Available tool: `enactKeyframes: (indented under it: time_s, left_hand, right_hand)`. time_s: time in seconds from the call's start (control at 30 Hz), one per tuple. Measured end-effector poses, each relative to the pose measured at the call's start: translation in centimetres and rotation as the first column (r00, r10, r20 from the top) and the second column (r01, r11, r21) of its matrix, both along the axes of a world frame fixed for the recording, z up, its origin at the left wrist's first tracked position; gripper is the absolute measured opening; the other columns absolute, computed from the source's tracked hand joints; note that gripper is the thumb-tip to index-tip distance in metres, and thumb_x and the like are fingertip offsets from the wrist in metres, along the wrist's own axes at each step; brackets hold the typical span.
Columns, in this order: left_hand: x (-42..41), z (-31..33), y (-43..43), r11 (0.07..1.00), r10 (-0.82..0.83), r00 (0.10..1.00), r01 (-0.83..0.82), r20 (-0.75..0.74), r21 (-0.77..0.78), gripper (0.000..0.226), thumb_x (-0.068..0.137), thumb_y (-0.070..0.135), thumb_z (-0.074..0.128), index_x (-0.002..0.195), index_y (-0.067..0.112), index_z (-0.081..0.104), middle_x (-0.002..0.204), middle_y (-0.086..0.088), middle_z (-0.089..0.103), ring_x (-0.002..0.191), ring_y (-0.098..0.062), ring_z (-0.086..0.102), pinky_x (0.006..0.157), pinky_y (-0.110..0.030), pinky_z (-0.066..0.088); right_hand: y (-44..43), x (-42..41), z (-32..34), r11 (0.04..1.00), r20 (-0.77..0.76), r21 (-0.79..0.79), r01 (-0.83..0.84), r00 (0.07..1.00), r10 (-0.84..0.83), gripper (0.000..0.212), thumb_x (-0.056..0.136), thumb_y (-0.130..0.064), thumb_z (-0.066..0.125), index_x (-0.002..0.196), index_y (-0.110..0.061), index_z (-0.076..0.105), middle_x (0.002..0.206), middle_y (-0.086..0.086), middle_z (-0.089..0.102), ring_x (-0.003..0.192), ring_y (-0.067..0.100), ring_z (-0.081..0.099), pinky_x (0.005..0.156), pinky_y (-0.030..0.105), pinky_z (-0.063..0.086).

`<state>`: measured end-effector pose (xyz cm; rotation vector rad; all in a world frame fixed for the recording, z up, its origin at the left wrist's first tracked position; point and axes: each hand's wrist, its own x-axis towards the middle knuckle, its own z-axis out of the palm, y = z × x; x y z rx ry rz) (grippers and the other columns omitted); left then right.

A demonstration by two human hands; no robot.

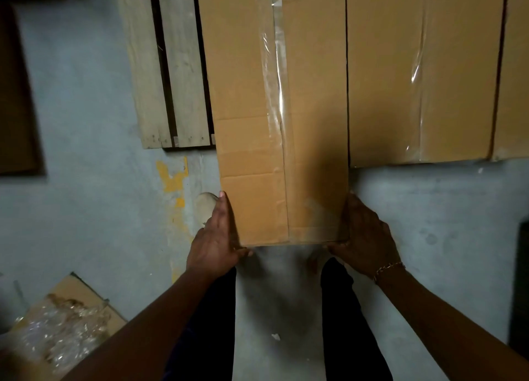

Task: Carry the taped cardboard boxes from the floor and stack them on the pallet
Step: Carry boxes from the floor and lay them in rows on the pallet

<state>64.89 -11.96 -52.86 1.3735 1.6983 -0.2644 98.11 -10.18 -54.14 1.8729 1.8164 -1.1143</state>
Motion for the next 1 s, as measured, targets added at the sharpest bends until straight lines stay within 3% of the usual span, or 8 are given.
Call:
enactKeyframes:
  time_s: [0.13,0.27,0.4,0.73,1.0]
  left_hand:
    - [0.4,-0.6,-0.4,0.999,-0.022,0.999,0.024,-0.045,0.034,0.142,0.073,0.052,0.083,0.156,0.024,-0.029,0.17,-0.006,0.006,0.132,-0.034,0.05,0.099,-0.052,0.051]
    - [0.3,-0.5,-0.5,0.998,-0.028,0.998,0.031,-0.057,0.05,0.139,0.074,0.049,0.083,0.157,0.022,-0.025,0.17,-0.006,0.006,0.13,-0.033,0.052,0.099,-0.05,0.051]
    - [0.2,-0.4,0.5,0.997,-0.002,0.998,0.007,-0.058,0.081,0.135,0.076,0.045,0.083,0.158,0.025,-0.023,0.169,-0.006,0.015,0.126,-0.035,0.055,0.096,-0.048,0.054]
    - [-0.1,-0.3,5.6,0.986,0.022,0.995,-0.006,-0.096,0.166,0.127,0.08,0.042,0.083,0.162,0.022,-0.011,0.168,-0.003,0.02,0.125,-0.034,0.057,0.09,-0.046,0.053]
    - [-0.2,-0.4,8.7,0.979,0.047,0.995,-0.029,-0.087,0.201,0.124,0.081,0.039,0.083,0.162,0.022,-0.011,0.166,-0.004,0.023,0.126,-0.034,0.057,0.091,-0.045,0.053]
  right_hand:
    - [-0.8,-0.1,-0.5,0.977,0.125,0.176,-0.121,0.987,0.1,0.131,0.065,-0.062,0.082,0.161,-0.011,0.009,0.164,0.015,0.021,0.146,0.037,0.031,0.107,0.058,0.039]
    - [-1.4,-0.3,-0.4,0.944,0.234,0.277,-0.182,0.965,0.118,0.123,0.066,-0.065,0.079,0.16,-0.009,0.021,0.166,0.017,0.015,0.15,0.039,0.022,0.111,0.059,0.027]
    - [-0.8,-0.1,-0.4,0.905,0.313,0.37,-0.209,0.945,0.09,0.113,0.075,-0.073,0.062,0.16,-0.01,0.023,0.167,0.018,0.012,0.151,0.04,0.02,0.111,0.06,0.027]
    - [5.2,-0.6,0.0,0.882,0.323,0.42,-0.213,0.943,0.074,0.127,0.067,-0.066,0.077,0.16,-0.008,0.014,0.167,0.018,0.011,0.152,0.037,0.014,0.115,0.057,0.019]
    - [9.2,-0.7,-0.2,0.888,0.323,0.411,-0.204,0.944,0.068,0.131,0.064,-0.073,0.074,0.16,-0.008,0.013,0.168,0.013,0.012,0.154,0.033,0.011,0.117,0.054,0.016]
